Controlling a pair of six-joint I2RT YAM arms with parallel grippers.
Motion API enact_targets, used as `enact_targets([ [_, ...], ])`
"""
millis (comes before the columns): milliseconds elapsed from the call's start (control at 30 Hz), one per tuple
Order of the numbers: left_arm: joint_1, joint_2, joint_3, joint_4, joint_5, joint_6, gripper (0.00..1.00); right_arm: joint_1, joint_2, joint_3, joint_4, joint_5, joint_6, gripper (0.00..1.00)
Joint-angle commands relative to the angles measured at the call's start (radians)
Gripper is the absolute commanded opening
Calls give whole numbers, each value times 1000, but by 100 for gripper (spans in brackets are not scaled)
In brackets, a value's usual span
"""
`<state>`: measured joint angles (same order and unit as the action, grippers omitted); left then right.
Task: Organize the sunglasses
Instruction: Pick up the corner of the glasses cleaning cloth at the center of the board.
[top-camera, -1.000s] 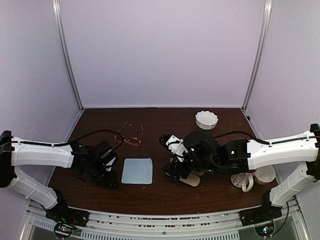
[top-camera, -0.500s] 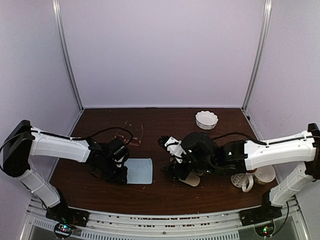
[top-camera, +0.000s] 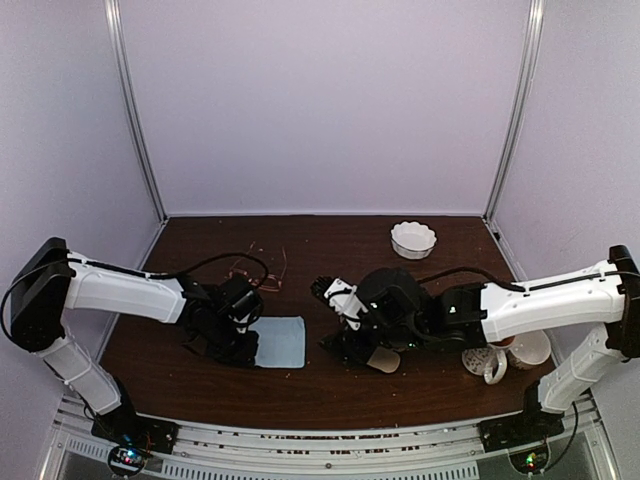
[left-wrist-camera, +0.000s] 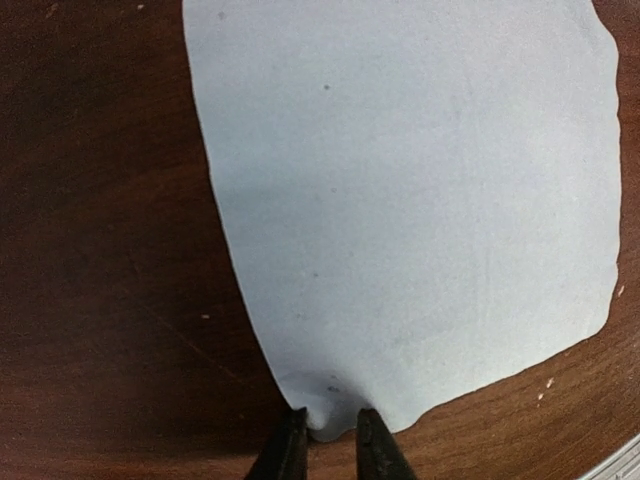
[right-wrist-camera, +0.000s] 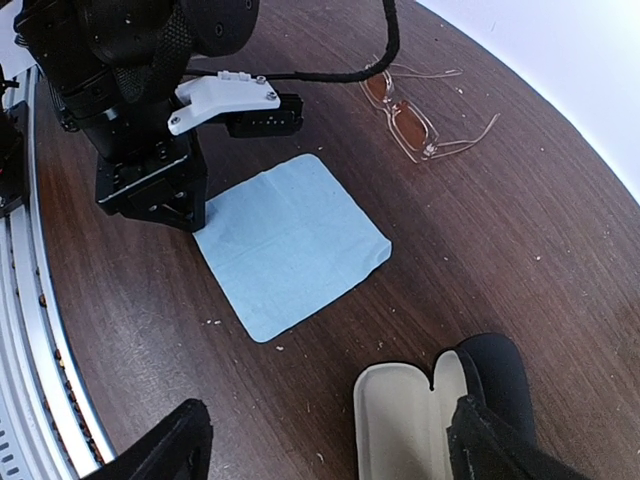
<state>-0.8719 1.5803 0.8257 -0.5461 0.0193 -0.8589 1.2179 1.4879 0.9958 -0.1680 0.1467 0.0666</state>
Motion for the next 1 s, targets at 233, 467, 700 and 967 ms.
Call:
enact_targets([
  [233, -16, -17, -26, 40, -59, -36, 0, 7, 27, -24, 45, -117, -128, 82],
  [467, -16, -28, -72, 116, -69, -22, 0, 7, 57, -27, 41, -197, -293, 85],
  [700, -16, -42, -144, 259, -63, 30, 0, 6, 117, 8, 8, -241, -471, 85],
  [967, -16, -48, -197, 353, -43, 59, 0, 7, 239, 115, -57, -206, -568, 78],
])
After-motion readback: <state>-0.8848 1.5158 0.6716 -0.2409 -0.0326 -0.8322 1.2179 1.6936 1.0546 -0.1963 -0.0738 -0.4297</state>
